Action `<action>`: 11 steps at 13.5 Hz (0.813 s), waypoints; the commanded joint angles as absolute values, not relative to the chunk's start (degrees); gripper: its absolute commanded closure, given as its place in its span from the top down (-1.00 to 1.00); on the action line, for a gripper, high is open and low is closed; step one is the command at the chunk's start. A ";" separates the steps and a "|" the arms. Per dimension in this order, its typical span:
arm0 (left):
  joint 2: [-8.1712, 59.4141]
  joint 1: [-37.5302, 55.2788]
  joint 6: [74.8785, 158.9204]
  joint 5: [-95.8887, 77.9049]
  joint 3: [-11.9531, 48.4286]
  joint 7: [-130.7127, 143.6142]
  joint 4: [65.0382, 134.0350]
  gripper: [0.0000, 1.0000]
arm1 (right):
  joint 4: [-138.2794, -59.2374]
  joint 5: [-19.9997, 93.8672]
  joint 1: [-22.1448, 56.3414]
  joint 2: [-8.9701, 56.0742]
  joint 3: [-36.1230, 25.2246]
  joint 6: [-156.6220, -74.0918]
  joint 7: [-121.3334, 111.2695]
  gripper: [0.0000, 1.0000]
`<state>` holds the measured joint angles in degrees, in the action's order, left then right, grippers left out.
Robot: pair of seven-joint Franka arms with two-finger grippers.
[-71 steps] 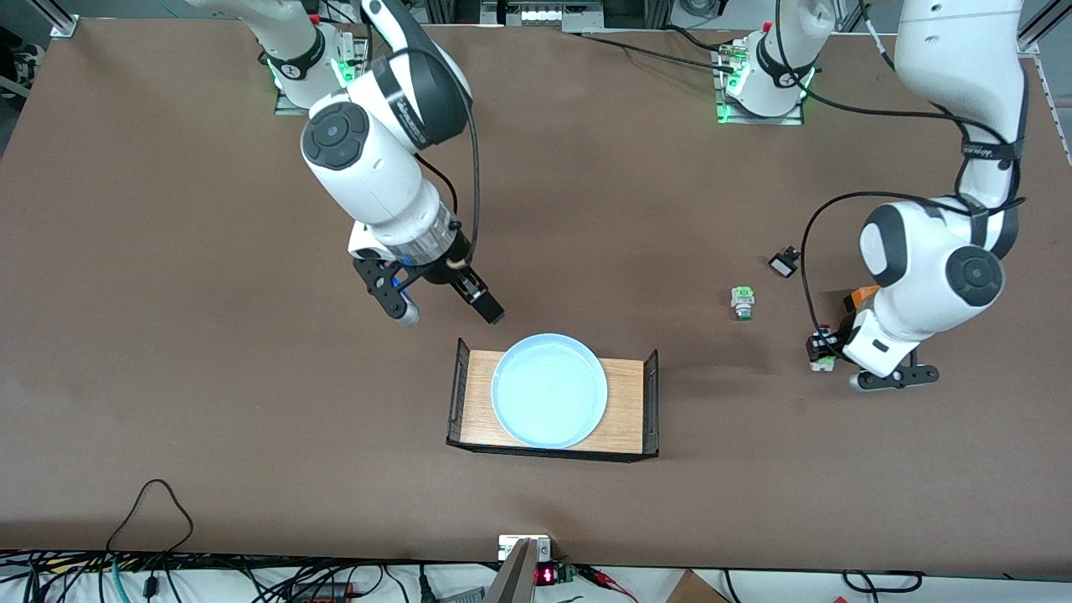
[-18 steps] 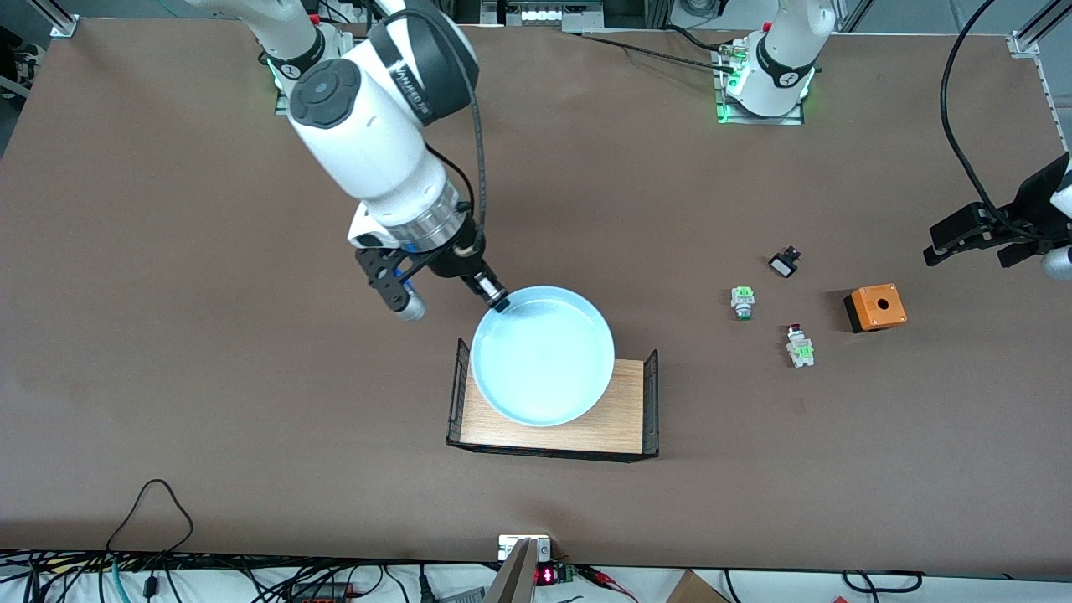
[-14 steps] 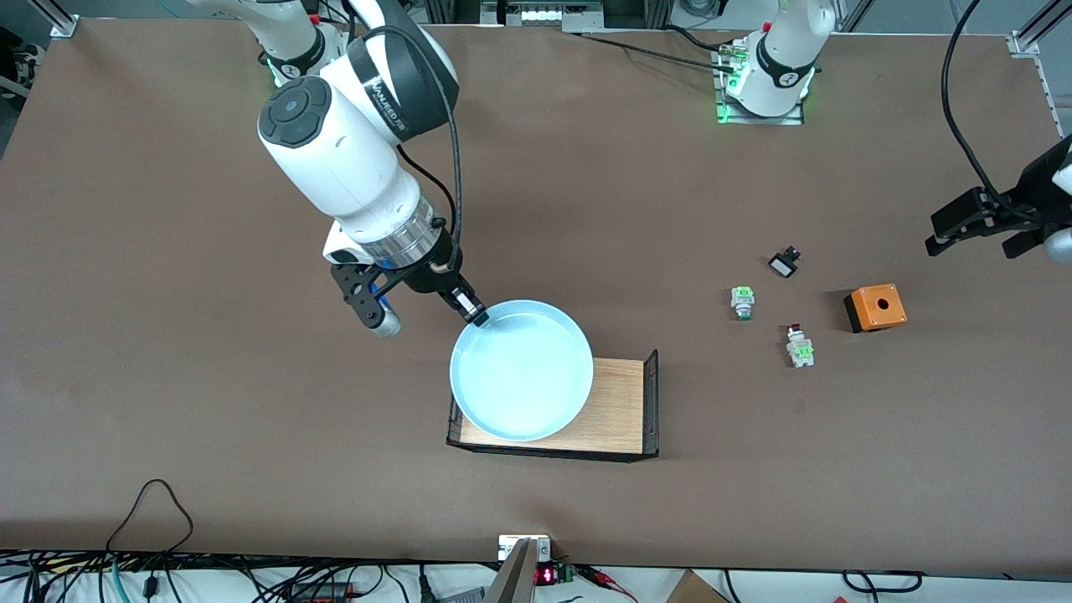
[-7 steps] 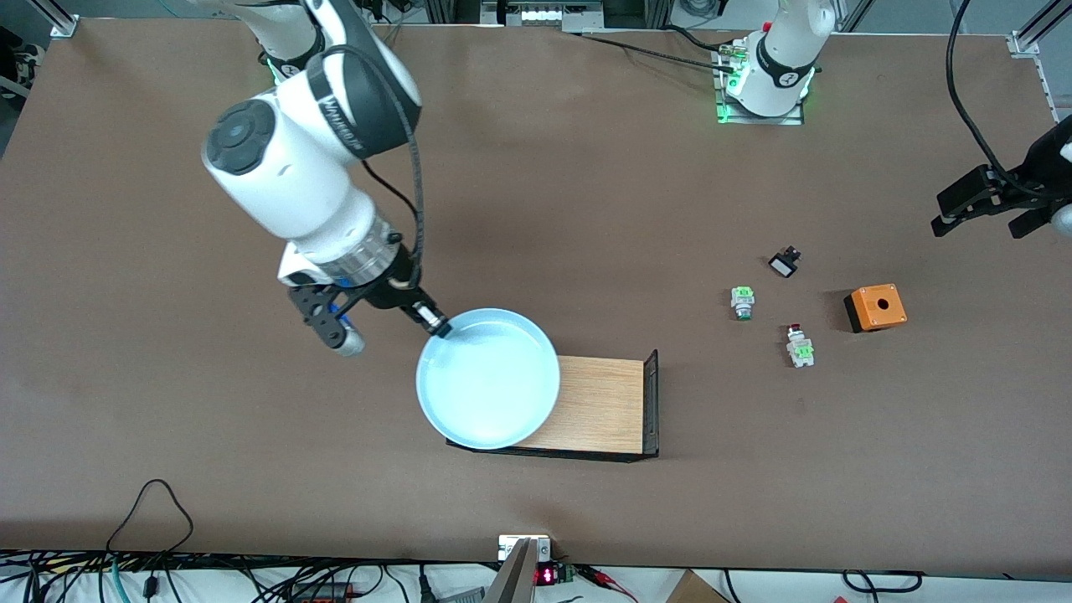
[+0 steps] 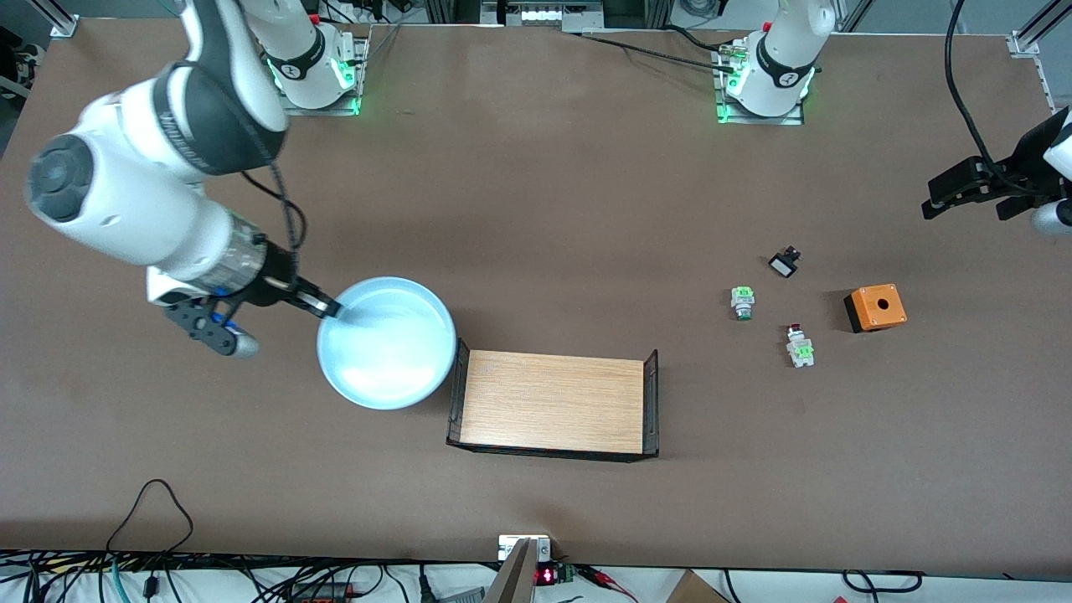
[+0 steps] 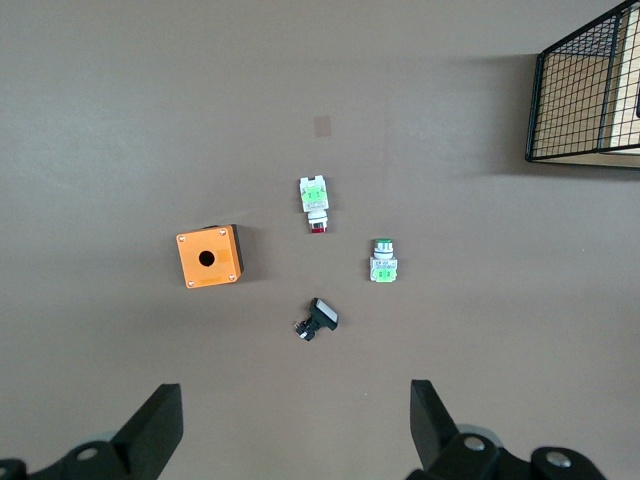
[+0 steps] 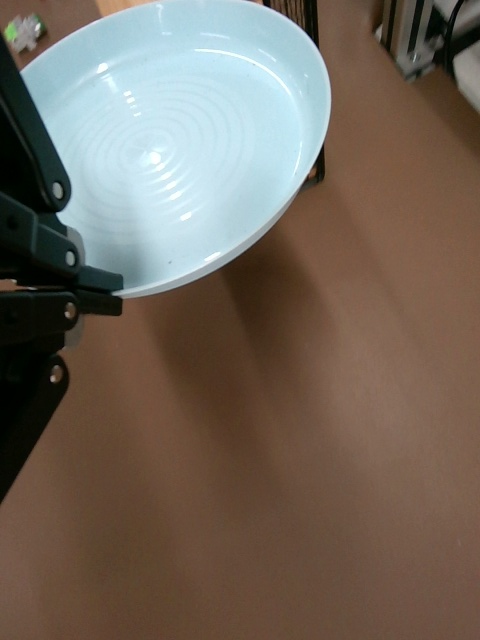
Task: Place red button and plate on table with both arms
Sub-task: 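Lift the blue plate with the right gripper and carry it off the tray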
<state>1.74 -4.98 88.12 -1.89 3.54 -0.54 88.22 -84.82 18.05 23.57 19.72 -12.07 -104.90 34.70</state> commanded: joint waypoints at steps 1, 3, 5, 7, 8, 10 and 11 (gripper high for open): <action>2.02 -5.27 87.10 -0.18 3.87 -1.06 87.10 1.00 | -91.48 16.97 18.82 15.12 -11.16 -102.05 25.96 -1.00; 2.02 -5.27 86.23 -0.18 4.30 -1.58 87.01 1.00 | -92.72 14.08 15.57 14.59 -11.16 -99.85 19.11 -1.00; 2.02 -5.19 85.00 -0.09 4.39 -1.58 87.10 1.00 | -94.30 11.79 12.93 14.15 -11.16 -98.79 12.60 -1.00; 2.02 -5.27 84.81 -0.26 4.39 -1.50 86.75 1.00 | -97.54 10.64 10.21 13.36 -11.16 -98.70 5.75 -1.00; 2.02 -5.27 84.81 -0.26 4.39 -1.32 86.40 1.00 | -99.65 8.46 9.06 13.10 -11.16 -98.79 1.10 -1.00; 2.11 -4.92 84.90 -0.44 4.39 -0.53 86.13 1.00 | -103.78 5.63 8.01 12.92 -11.16 -100.71 -2.37 -1.00; 2.11 -5.10 84.90 -0.35 4.39 -0.44 86.05 1.00 | -106.23 5.63 7.48 12.22 -11.08 -102.81 -2.90 -1.00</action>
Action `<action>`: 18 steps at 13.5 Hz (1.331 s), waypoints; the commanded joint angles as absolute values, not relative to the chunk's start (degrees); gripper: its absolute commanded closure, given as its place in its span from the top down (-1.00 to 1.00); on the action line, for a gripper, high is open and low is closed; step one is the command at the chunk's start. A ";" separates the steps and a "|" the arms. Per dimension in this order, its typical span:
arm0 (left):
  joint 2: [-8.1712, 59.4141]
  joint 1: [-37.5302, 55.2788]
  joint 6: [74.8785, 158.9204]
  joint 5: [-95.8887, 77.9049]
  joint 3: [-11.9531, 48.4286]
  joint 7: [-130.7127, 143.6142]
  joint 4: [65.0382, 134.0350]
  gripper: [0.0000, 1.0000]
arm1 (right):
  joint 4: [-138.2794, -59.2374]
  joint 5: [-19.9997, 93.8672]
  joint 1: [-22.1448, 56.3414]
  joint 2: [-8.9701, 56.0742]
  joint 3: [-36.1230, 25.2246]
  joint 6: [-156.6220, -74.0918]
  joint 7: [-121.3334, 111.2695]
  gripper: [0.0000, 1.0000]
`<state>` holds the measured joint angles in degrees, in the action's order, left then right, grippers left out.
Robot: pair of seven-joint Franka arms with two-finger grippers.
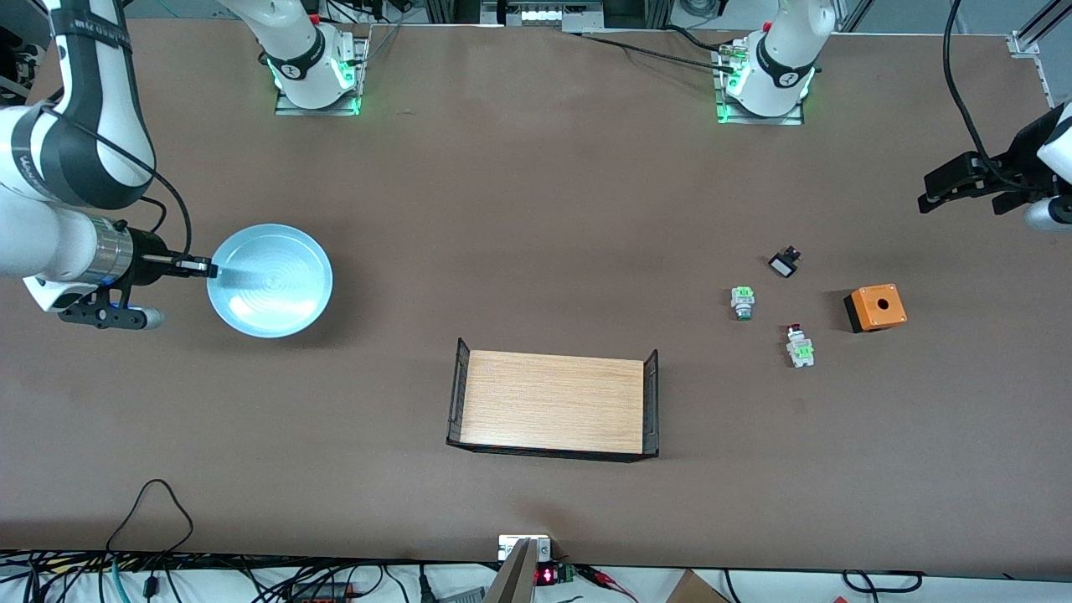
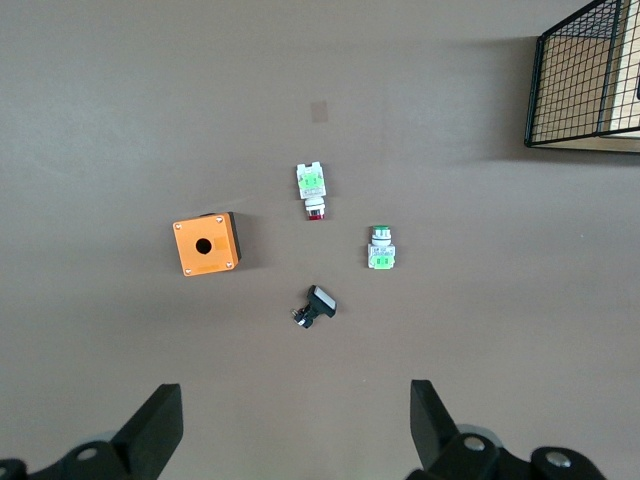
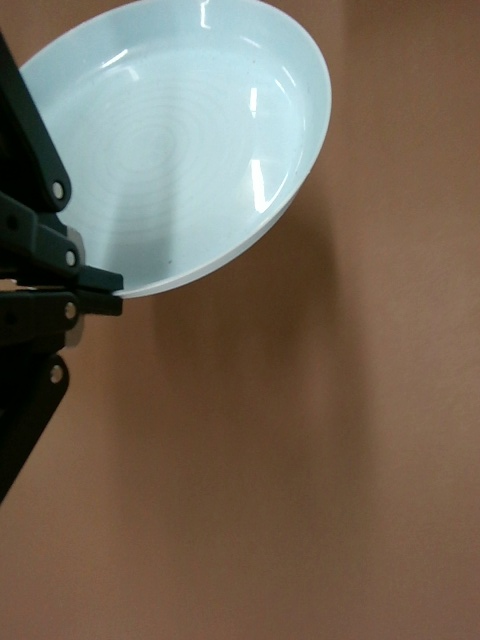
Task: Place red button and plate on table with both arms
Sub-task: 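Lower the plate onto the table with the right gripper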
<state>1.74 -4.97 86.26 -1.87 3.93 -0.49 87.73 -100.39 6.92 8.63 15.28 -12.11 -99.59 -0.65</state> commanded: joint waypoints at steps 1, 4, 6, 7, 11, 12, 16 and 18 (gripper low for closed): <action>2.11 -5.01 84.90 -0.26 4.39 -0.44 86.04 1.00 | -108.43 5.54 7.30 11.87 -11.16 -104.92 -3.16 -1.00; 2.11 -4.75 84.90 -0.61 4.39 -0.44 85.96 1.00 | -116.95 5.62 6.51 10.90 -11.07 -113.17 -3.95 -1.00; 2.11 -4.75 84.90 -0.62 4.48 -0.35 85.96 1.00 | -123.63 5.62 5.89 9.76 -10.99 -119.94 -5.70 -1.00; 2.11 -4.75 84.90 -0.62 4.40 -0.44 85.96 1.00 | -125.40 5.71 5.19 9.84 -10.99 -122.06 -7.45 -1.00; 2.11 -4.75 84.90 -0.44 4.39 -0.44 85.96 1.00 | -129.02 5.71 3.78 11.42 -10.90 -127.51 -12.73 -1.00; 2.11 -4.75 84.90 -0.44 4.48 -0.44 85.96 1.00 | -129.72 5.71 3.52 12.03 -10.99 -129.36 -13.70 -1.00; 2.11 -4.92 84.90 -0.70 4.39 -0.44 85.96 1.00 | -131.31 5.71 2.90 15.02 -10.90 -134.38 -16.00 -0.99; 2.11 -4.92 84.90 -0.62 4.39 -0.44 85.96 1.00 | -131.31 5.71 2.64 15.64 -10.90 -134.21 -17.22 -0.69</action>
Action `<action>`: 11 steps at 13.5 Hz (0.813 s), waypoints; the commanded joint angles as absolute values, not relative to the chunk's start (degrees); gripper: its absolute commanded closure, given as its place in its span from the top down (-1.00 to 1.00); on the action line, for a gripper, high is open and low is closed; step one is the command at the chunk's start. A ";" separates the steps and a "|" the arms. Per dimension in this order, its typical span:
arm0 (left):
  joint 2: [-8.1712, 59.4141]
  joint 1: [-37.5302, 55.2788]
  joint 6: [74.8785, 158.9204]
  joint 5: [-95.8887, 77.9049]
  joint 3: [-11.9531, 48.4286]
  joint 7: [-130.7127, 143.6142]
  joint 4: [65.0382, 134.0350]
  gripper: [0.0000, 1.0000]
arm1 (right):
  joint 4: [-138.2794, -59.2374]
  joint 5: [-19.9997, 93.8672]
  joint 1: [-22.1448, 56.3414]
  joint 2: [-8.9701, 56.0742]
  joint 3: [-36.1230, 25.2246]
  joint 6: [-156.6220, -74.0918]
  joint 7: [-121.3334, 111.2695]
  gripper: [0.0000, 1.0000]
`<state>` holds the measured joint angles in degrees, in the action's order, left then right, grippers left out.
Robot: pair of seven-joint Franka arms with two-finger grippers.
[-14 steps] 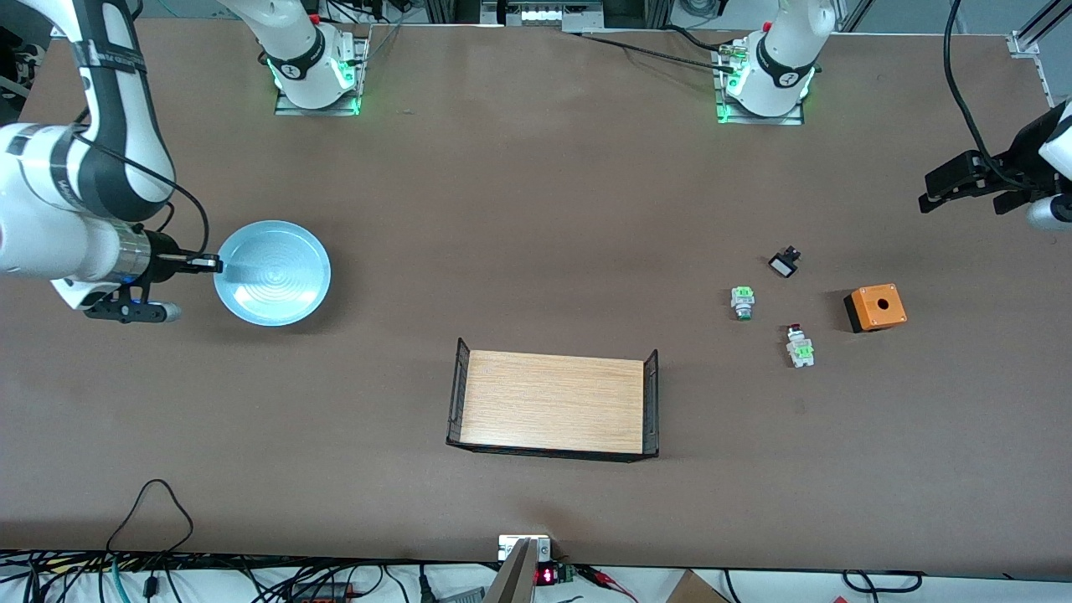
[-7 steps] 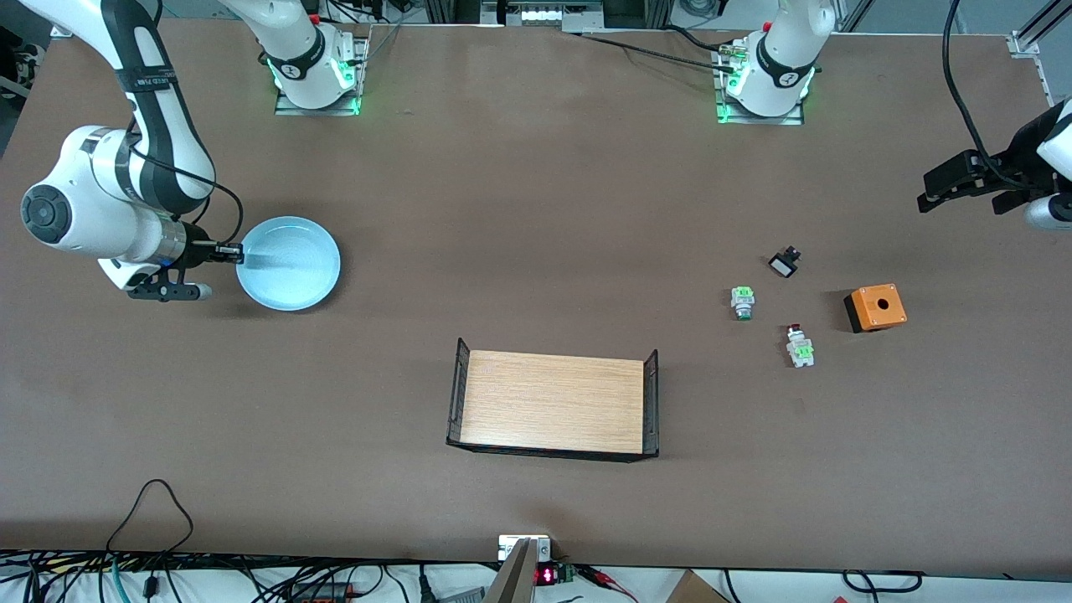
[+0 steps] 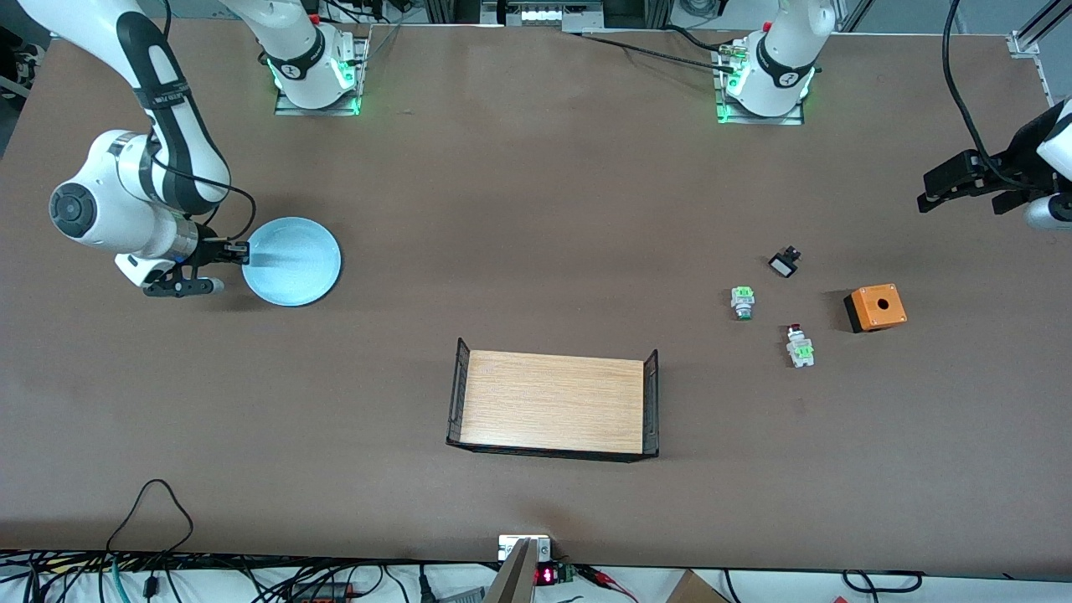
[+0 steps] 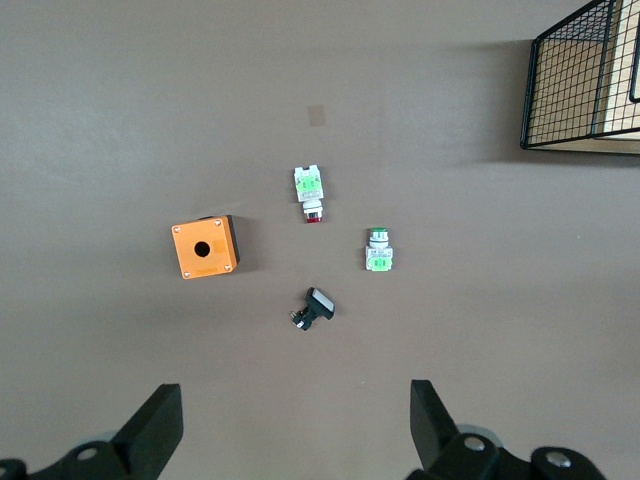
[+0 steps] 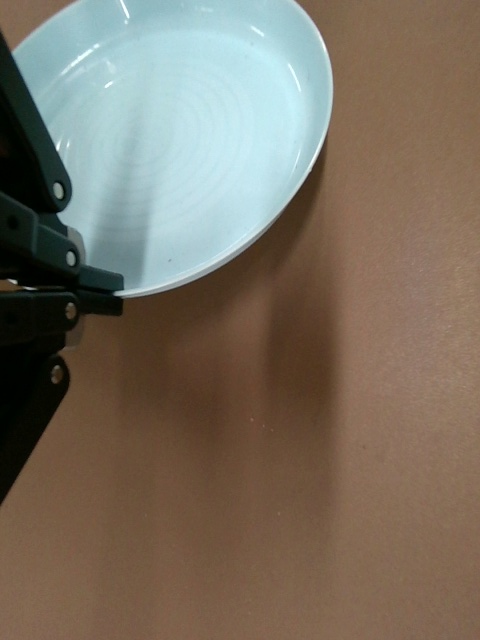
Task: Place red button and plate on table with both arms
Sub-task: 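Lower the plate onto the table with the right gripper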
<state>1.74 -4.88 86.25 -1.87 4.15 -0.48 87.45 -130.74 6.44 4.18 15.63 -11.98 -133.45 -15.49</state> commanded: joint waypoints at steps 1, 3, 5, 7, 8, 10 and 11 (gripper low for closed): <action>2.11 -4.92 84.90 -0.62 4.39 -0.44 85.96 1.00 | -131.22 5.80 2.72 15.47 -10.90 -133.69 -16.10 0.53; 2.11 -5.01 84.99 -0.79 4.39 -0.44 85.96 1.00 | -130.61 5.89 2.64 13.46 -10.72 -130.80 -14.33 1.00; 2.11 -5.10 84.99 -0.44 4.39 -0.61 85.96 1.00 | -128.68 5.98 3.16 11.43 -9.94 -127.02 -10.83 1.00; 2.11 -5.19 85.08 -0.35 4.39 -1.05 85.96 1.00 | -126.40 5.80 3.08 10.20 -7.04 -124.38 -7.22 1.00; 2.11 -5.19 85.08 -0.26 4.31 -1.14 85.96 1.00 | -125.17 5.71 3.25 10.02 -6.77 -122.97 -6.16 1.00; 2.11 -5.19 85.08 -0.18 4.22 -1.14 85.96 1.00 | -121.84 5.54 3.69 9.76 -4.67 -119.73 -3.01 1.00; 2.11 -5.19 85.17 -0.18 4.13 -0.53 85.96 1.00 | -119.55 5.54 3.69 9.67 -4.05 -117.36 -1.42 1.00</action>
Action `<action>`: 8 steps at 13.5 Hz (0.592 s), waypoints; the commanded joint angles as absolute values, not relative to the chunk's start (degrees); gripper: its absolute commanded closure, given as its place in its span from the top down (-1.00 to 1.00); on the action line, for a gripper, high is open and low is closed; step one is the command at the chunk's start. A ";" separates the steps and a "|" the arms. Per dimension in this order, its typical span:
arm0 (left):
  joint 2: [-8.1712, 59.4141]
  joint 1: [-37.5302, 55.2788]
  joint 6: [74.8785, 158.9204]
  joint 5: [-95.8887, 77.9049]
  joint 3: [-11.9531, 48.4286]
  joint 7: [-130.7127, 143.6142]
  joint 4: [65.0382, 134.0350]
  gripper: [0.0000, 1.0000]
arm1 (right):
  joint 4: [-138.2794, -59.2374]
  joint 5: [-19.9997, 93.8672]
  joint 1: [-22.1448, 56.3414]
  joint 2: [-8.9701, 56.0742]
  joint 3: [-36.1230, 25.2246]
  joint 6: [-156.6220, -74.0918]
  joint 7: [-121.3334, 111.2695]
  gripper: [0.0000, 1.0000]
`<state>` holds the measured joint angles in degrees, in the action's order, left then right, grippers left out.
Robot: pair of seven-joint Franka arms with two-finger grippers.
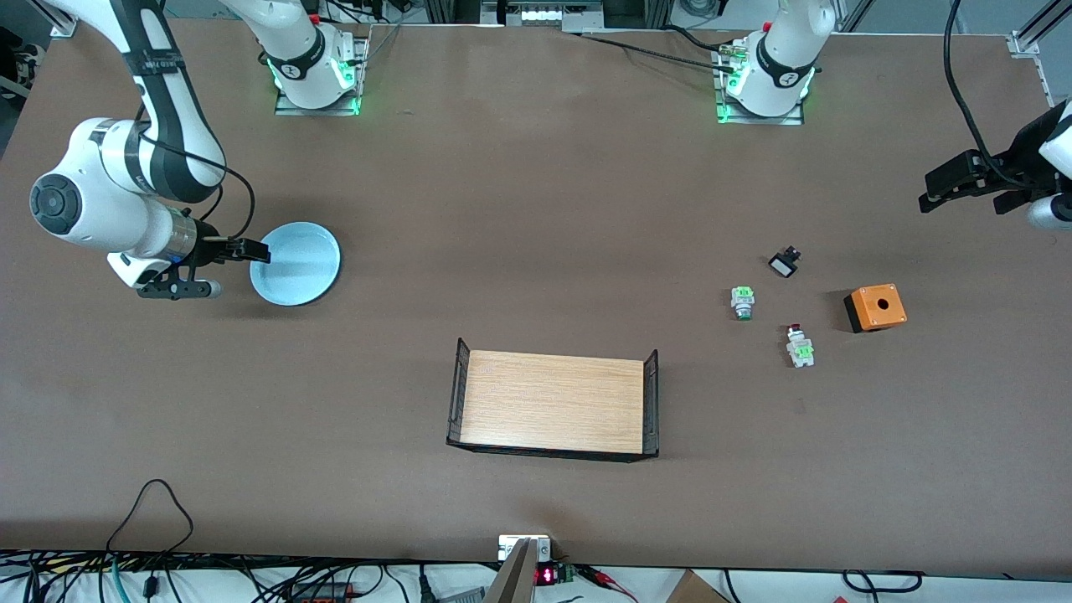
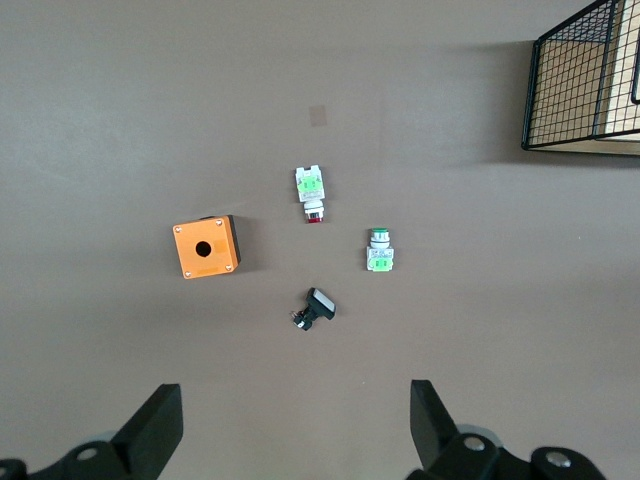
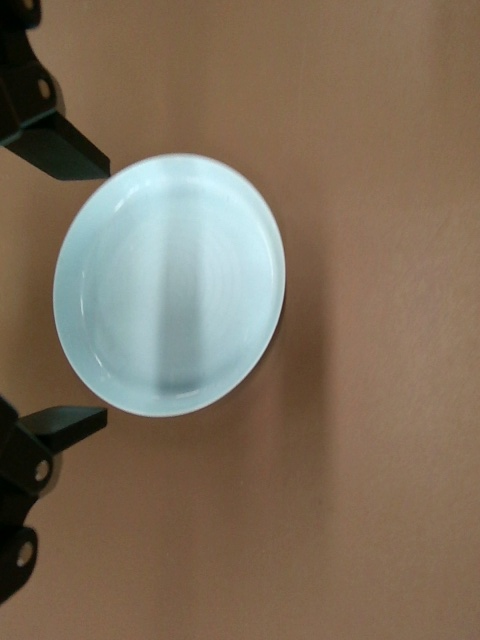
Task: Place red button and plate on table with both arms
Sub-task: 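Open the right gripper and draw it back from the plate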
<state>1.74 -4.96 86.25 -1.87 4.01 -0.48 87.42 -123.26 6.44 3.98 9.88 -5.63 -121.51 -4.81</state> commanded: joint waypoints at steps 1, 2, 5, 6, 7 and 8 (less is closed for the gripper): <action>2.11 -5.19 85.08 -0.18 4.13 -0.53 85.96 1.00 | -117.27 5.54 3.78 9.67 -3.96 -114.81 -0.88 1.00; 2.11 -5.19 85.17 -0.18 3.96 -0.53 85.96 1.00 | -114.81 5.54 3.78 9.75 -3.96 -112.61 -0.88 1.00; 2.11 -5.19 85.17 0.44 4.30 -0.53 85.96 1.00 | -108.39 4.49 4.48 10.02 -4.04 -106.64 -0.79 1.00; 2.11 -5.10 85.08 0.44 4.39 -0.53 85.96 1.00 | -105.24 2.74 4.92 10.45 -3.96 -103.83 -0.79 1.00; 2.11 -5.18 85.17 0.44 4.39 -0.53 85.96 1.00 | -102.94 1.33 5.97 10.89 -4.04 -101.80 -0.27 1.00; 2.11 -5.10 85.08 0.44 4.39 -0.53 85.96 1.00 | -101.18 0.27 6.24 10.90 -4.04 -100.65 1.39 1.00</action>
<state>1.74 -5.01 86.25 -1.44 3.89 -0.48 87.40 -106.20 2.96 4.91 9.60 -4.07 -104.46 -1.58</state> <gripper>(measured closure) 0.000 0.000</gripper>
